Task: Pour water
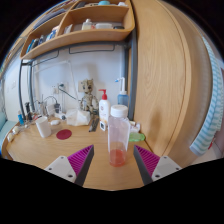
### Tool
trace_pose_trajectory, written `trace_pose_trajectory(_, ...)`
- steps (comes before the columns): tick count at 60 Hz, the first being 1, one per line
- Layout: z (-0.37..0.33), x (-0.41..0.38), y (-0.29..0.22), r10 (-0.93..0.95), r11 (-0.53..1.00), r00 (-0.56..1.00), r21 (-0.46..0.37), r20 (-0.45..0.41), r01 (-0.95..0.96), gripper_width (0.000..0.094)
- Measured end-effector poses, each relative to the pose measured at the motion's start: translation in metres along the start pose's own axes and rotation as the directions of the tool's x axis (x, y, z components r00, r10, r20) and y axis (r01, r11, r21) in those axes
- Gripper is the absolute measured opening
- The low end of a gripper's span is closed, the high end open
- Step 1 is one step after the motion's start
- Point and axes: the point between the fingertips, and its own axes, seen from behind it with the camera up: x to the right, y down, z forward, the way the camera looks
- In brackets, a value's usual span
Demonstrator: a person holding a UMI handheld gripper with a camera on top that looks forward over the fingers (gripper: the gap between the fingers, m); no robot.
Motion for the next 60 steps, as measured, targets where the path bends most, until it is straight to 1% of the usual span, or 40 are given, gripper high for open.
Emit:
trace_pose_trajectory(3,0.009,0.002,-0.001,-0.007,1.000,1.000,-0.002,-0.001,0.007,0.0819)
trace_pose_trajectory(4,0.022,0.002,0.001,-0.009,1.000,1.000,0.007,0.015,0.009,0.0819)
trace_pose_trajectory(7,0.035,0.003,0.001,-0.020,1.000,0.999,0.017,0.029,0.020,0.0817)
trace_pose_trajectory(10,0.049,0.003,-0.001,-0.035,0.999,0.998,0.030,0.048,0.033,0.0794)
trace_pose_trajectory(12,0.057,0.005,-0.002,-0.035,0.999,0.998,0.033,0.049,0.033,0.0760)
trace_pose_trajectory(16,0.070,0.006,-0.007,-0.034,0.998,0.998,0.060,0.055,0.031,0.0656)
trace_pose_trajectory(20,0.081,0.009,-0.013,-0.052,0.995,0.997,0.087,0.054,0.047,0.0593)
trace_pose_trajectory(21,0.084,0.009,-0.014,-0.058,0.994,0.997,0.093,0.053,0.053,0.0565)
trace_pose_trajectory(23,0.088,0.007,-0.017,-0.077,0.992,0.995,0.107,0.058,0.070,0.0479)
trace_pose_trajectory(25,0.091,0.008,-0.020,-0.086,0.990,0.995,0.118,0.057,0.079,0.0460)
trace_pose_trajectory(31,0.094,0.009,-0.020,-0.074,0.992,0.996,0.106,0.048,0.069,0.0399)
trace_pose_trajectory(35,0.096,0.010,-0.021,-0.095,0.991,0.995,0.101,0.022,0.092,0.0357)
trace_pose_trajectory(38,0.098,0.008,-0.020,-0.126,0.988,0.992,0.087,0.011,0.125,0.0351)
trace_pose_trajectory(46,0.104,-0.006,-0.027,-0.193,0.981,0.981,0.011,-0.005,0.193,0.0350)
trace_pose_trajectory(50,0.103,-0.022,-0.042,-0.224,0.974,0.974,0.002,-0.014,0.224,0.0351)
trace_pose_trajectory(55,0.101,-0.052,-0.062,-0.321,0.947,0.947,-0.025,-0.012,0.320,0.0351)
trace_pose_trajectory(60,0.106,-0.085,-0.079,-0.499,0.866,0.867,-0.043,-0.003,0.499,0.0353)
